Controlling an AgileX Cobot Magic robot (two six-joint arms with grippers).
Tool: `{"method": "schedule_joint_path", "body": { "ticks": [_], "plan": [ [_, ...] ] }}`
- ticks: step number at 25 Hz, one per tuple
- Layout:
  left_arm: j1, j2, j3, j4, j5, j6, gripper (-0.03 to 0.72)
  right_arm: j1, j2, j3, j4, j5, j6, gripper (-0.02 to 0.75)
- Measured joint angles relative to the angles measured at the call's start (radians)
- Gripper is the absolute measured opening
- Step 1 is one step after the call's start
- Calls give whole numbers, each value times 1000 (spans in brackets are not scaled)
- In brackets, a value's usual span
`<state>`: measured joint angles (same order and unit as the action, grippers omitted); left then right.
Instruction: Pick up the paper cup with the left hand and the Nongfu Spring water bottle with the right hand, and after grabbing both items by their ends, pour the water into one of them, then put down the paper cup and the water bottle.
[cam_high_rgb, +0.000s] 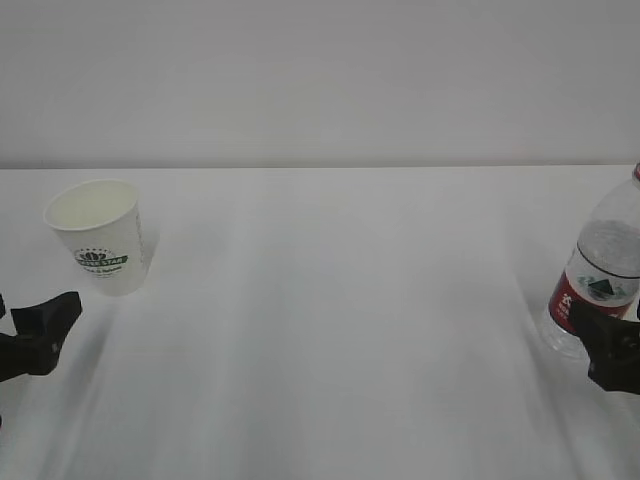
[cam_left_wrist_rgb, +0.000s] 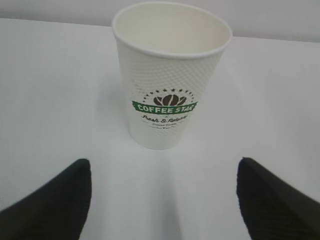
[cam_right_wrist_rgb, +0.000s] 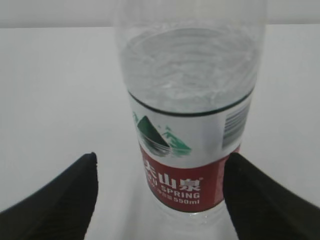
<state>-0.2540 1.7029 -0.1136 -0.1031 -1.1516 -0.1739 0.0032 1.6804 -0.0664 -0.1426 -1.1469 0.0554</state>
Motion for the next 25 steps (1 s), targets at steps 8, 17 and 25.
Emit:
{"method": "schedule_joint_path", "body": {
  "ticks": [8,17,25],
  "plan": [
    [0,0,0,-29,0,0,655,0,0,-2,18,0,-2,589],
    [0,0,0,-48,0,0,587,0,0,-2,24,0,-8,589],
    [0,0,0,-2,0,142,584,0,0,-9,28,0,-55,589]
  ]
}}
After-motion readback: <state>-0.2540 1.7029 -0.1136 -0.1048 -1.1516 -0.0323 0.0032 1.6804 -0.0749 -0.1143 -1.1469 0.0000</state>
